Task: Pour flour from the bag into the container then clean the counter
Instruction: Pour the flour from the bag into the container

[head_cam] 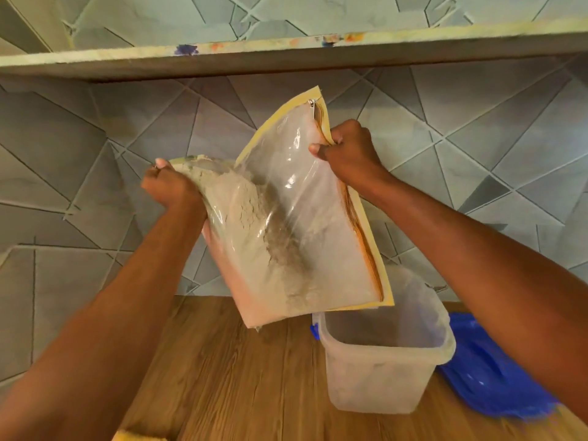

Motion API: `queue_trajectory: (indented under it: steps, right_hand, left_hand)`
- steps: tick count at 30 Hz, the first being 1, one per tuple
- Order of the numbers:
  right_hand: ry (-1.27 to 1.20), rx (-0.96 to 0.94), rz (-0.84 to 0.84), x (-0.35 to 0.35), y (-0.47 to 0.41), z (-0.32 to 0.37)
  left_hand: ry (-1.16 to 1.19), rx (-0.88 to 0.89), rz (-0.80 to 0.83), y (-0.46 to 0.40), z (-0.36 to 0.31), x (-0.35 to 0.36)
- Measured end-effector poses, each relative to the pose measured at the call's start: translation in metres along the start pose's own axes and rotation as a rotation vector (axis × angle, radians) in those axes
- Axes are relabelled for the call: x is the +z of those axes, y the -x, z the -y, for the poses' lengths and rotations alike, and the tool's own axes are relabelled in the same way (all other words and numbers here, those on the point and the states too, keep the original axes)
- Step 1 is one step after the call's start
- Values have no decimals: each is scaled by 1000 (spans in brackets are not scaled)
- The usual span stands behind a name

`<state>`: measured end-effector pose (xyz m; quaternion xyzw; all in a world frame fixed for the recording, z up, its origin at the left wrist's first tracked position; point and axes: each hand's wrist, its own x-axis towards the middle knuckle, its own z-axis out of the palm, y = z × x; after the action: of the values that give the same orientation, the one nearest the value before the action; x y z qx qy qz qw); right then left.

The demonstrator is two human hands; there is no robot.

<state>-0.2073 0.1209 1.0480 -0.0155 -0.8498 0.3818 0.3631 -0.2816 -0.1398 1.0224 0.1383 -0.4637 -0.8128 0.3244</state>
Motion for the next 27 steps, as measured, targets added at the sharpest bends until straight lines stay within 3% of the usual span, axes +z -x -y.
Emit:
queue_trajectory:
  steps: [27]
  right_hand:
    - [50, 93, 86, -43, -1, -39]
  left_hand:
    - [-154, 79, 37, 30, 2, 48]
